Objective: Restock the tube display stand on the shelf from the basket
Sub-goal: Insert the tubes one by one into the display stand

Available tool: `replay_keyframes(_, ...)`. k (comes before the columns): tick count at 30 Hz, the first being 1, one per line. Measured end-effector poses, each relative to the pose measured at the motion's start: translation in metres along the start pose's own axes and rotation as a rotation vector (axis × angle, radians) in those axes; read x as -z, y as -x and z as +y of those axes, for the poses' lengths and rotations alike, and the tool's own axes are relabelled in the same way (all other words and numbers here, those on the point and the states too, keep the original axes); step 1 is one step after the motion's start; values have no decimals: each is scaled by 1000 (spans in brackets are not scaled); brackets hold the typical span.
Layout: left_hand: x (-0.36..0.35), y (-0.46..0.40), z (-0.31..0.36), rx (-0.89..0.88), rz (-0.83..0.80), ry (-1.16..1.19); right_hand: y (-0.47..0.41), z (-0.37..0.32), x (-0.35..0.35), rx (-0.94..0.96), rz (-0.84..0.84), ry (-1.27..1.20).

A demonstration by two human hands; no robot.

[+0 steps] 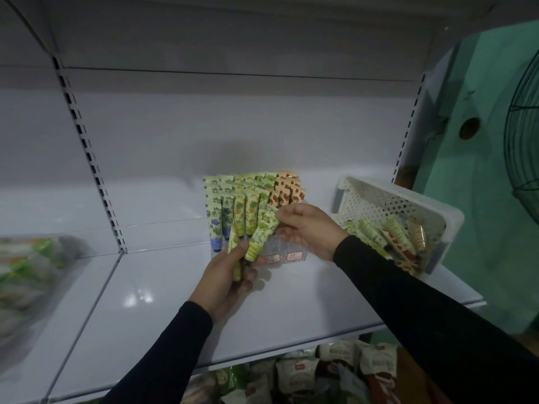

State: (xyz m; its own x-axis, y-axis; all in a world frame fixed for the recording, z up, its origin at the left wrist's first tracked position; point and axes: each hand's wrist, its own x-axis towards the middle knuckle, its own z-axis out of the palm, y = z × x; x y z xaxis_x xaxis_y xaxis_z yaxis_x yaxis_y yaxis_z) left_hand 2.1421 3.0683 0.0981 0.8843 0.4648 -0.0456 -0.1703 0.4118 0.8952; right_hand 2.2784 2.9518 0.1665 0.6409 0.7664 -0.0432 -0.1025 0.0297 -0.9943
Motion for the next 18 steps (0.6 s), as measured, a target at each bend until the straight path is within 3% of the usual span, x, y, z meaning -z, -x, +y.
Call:
replay_keyframes(10, 6, 1, -5, -9, 43, -33, -3, 3, -5, 55, 165, -29)
replay_keyframes(18, 4, 0, -4, 0, 16, -14, -2, 4, -6, 13, 75, -157)
